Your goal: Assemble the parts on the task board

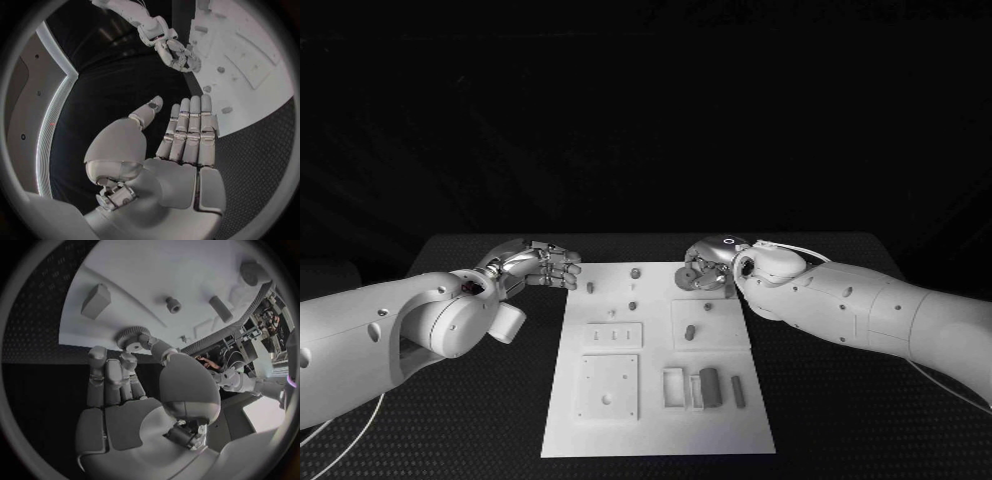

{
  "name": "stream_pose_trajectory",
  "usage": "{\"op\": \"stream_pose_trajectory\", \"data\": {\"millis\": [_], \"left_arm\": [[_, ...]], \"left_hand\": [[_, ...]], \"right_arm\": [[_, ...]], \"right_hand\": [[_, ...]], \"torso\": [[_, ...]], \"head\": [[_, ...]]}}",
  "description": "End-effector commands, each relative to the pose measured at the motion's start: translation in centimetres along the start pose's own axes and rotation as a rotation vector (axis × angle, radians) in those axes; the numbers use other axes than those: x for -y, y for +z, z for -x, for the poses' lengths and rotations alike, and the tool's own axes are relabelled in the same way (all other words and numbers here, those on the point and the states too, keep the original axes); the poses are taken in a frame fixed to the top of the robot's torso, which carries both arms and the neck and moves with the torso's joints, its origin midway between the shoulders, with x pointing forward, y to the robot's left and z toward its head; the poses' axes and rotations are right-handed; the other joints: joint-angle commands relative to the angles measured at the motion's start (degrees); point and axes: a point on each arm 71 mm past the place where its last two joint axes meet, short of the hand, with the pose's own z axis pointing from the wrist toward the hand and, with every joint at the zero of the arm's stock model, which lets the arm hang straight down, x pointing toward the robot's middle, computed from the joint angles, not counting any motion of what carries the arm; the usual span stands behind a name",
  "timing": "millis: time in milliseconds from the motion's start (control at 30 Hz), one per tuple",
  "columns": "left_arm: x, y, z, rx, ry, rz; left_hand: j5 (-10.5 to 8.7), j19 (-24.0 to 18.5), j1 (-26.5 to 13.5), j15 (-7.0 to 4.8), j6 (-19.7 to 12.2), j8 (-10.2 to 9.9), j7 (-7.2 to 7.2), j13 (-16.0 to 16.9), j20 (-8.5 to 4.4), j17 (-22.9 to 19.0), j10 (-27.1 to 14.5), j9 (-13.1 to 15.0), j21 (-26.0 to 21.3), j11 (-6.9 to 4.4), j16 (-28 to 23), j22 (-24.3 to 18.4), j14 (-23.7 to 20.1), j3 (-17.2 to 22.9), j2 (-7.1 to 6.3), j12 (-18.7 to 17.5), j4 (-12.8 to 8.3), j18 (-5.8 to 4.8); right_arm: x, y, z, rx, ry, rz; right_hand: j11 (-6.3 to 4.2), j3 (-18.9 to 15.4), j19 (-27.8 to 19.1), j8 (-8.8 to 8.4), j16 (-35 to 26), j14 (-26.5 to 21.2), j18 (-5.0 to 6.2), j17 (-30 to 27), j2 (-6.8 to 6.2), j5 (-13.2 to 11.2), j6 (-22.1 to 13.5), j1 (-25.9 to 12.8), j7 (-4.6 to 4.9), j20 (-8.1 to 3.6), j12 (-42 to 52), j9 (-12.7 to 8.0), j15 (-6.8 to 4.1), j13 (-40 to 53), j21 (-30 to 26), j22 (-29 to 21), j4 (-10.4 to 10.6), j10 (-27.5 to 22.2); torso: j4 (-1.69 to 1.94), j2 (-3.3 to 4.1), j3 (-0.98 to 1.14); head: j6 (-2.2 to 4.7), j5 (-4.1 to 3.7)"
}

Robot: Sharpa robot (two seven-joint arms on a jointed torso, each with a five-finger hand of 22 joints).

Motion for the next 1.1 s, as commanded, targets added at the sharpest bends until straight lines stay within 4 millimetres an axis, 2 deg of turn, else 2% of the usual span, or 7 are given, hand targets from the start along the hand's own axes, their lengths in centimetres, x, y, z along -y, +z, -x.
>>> {"op": "stream_pose_trajectory", "data": {"millis": [33,133,367,633,867,1100], "left_arm": [[0.1,0.0,-0.2,-0.015,0.000,-0.009],[0.1,0.0,-0.2,-0.014,0.000,-0.009],[0.1,0.0,-0.2,-0.015,-0.001,-0.010],[0.1,-0.1,-0.2,-0.013,0.000,-0.009],[0.1,0.0,-0.2,-0.013,0.000,-0.010],[0.2,0.0,-0.3,-0.017,0.000,-0.010]], "left_hand": [[-0.03,0.1,0.0,0.46,-0.3,-0.2,0.27,-0.1,0.35,0.1,0.0,-0.1,-0.3,0.20,-0.4,0.1,0.1,0.0,-0.42,-0.4,0.2,1.05],[-0.03,0.1,0.0,0.46,-0.3,-0.2,0.27,-0.1,0.35,0.1,0.0,-0.1,-0.3,0.20,-0.4,0.1,0.1,0.0,-0.44,-0.4,0.2,1.05],[-0.02,0.1,0.0,0.45,-0.3,-0.2,0.27,-0.1,0.35,0.1,0.0,-0.1,-0.3,0.20,-0.4,0.1,0.1,0.0,-0.44,-0.4,0.2,1.06],[-0.03,0.1,0.0,0.45,-0.3,-0.1,0.26,-0.1,0.35,0.1,0.1,-0.1,-0.3,0.20,-0.4,0.1,0.1,0.0,-0.44,-0.4,0.2,1.06],[-0.03,0.1,0.0,0.46,-0.3,-0.1,0.25,-0.1,0.36,0.1,0.1,-0.1,-0.4,0.20,-0.5,0.1,0.2,0.0,-0.44,-0.4,0.2,1.06],[-0.03,0.1,0.1,0.46,-0.3,-0.1,0.25,-0.1,0.36,0.1,0.1,-0.1,-0.4,0.20,-0.5,0.1,0.2,0.0,-0.43,-0.5,0.2,1.06]], "right_arm": [[-0.4,-0.1,0.3,0.000,-0.014,0.004],[-0.9,-0.2,0.7,0.004,-0.004,0.017],[-2.2,-0.3,1.6,0.044,0.010,0.043],[-4.1,-0.3,2.1,0.079,-0.006,0.083],[-7.3,0.3,2.4,0.118,-0.067,0.145],[-9.6,1.1,2.6,0.172,-0.135,0.179]], "right_hand": [[-1.19,0.0,0.8,0.72,0.4,2.8,2.91,1.4,0.37,0.4,14.3,-0.9,-2.03,-0.28,0.4,1.4,-1.46,-0.2,0.6,1.1,0.6,0.0],[-1.39,0.0,1.2,0.81,0.5,3.8,2.91,2.3,0.81,0.4,14.7,-1.2,-2.22,-0.47,0.5,1.5,-1.67,-0.5,0.9,1.1,0.9,0.5],[-1.47,0.0,1.3,0.76,0.5,4.1,2.91,2.4,0.76,0.4,14.9,-1.5,-2.29,-0.55,0.4,1.6,-1.79,-0.6,0.9,1.1,1.1,0.7],[-1.53,0.0,1.4,0.60,0.4,4.1,2.91,2.2,-0.33,0.4,14.9,-1.6,-2.33,-0.69,0.3,1.6,-1.90,-0.8,1.0,1.0,1.1,0.9],[-1.54,0.1,1.4,0.51,0.3,4.2,2.91,2.2,-0.83,0.4,14.9,-1.8,-2.34,-0.75,0.3,1.6,-1.94,-0.9,1.0,1.0,1.4,1.0],[-1.59,0.2,1.6,0.44,0.2,4.5,2.91,2.4,-1.83,0.4,15.0,-1.7,-2.40,-0.86,0.3,1.6,-2.01,-1.0,1.0,0.9,1.6,1.0]], "torso": [[-0.02,0.02,-0.02],[0.01,0.01,0.00],[0.03,0.02,0.00],[0.01,0.02,0.02],[-0.02,0.01,0.04],[0.10,0.02,0.02]], "head": [[-0.01,-0.05],[0.06,-0.15],[0.09,-0.06],[0.18,0.21],[0.22,0.39],[0.33,0.50]]}}
